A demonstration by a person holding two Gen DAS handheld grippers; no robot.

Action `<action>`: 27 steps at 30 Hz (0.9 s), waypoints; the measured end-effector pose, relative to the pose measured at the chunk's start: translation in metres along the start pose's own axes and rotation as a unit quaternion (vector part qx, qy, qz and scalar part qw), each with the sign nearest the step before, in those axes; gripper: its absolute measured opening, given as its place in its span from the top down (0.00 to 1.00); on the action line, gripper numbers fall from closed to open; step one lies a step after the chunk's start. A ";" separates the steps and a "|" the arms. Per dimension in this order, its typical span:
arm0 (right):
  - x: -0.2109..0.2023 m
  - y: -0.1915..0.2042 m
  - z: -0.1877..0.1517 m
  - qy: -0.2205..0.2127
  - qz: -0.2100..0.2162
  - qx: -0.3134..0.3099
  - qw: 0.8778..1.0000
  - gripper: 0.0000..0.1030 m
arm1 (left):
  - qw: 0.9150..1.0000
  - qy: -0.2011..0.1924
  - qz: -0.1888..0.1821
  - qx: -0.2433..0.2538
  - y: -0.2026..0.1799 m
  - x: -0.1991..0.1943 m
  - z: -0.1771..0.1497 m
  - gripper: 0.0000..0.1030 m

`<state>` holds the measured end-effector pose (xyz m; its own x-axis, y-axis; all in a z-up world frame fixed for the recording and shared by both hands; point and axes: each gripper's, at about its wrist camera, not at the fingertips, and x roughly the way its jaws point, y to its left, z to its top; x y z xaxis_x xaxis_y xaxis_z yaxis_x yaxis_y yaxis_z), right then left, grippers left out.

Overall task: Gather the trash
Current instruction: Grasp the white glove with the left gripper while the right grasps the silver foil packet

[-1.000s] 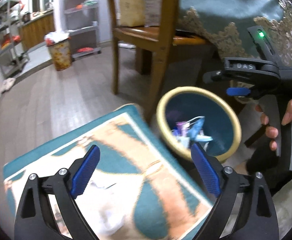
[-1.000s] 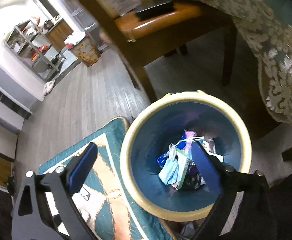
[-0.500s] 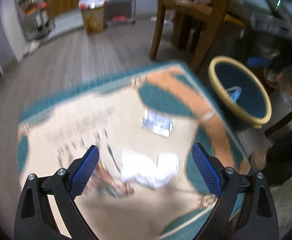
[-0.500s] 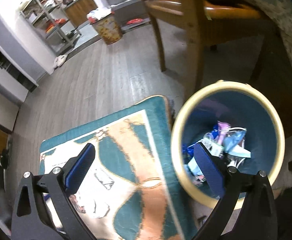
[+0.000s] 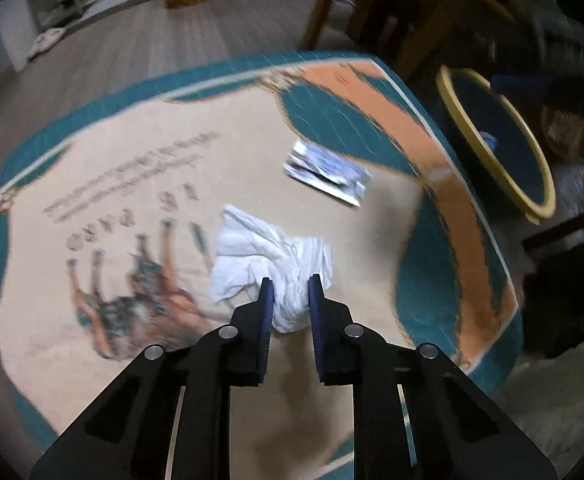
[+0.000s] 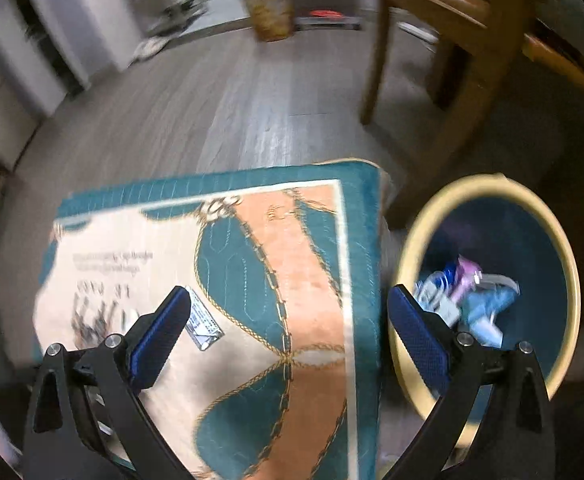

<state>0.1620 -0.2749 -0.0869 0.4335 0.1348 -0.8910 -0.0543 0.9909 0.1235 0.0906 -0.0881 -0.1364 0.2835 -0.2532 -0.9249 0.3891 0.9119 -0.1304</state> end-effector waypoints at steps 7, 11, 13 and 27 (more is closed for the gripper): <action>0.035 0.050 -0.012 0.030 0.027 -0.144 0.989 0.25 | 0.996 -0.017 0.034 -0.078 0.048 -0.016 0.000 0.83; 0.055 0.081 -0.024 0.061 0.030 -0.199 0.978 0.34 | 0.994 -0.017 0.040 -0.100 0.066 -0.020 -0.003 0.83; 0.064 0.089 -0.027 0.074 0.028 -0.205 0.975 0.39 | 0.994 -0.017 0.038 -0.102 0.070 -0.022 -0.003 0.83; 0.068 0.106 -0.033 0.084 0.021 -0.214 0.973 0.70 | 0.995 -0.041 0.036 -0.079 0.059 -0.037 0.004 0.83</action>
<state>0.1562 -0.1605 -0.1485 0.2723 0.1394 -0.9521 -0.4541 0.8909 0.0005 0.1064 -0.0259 -0.1086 0.3792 -0.2046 -0.9024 0.2238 0.9666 -0.1250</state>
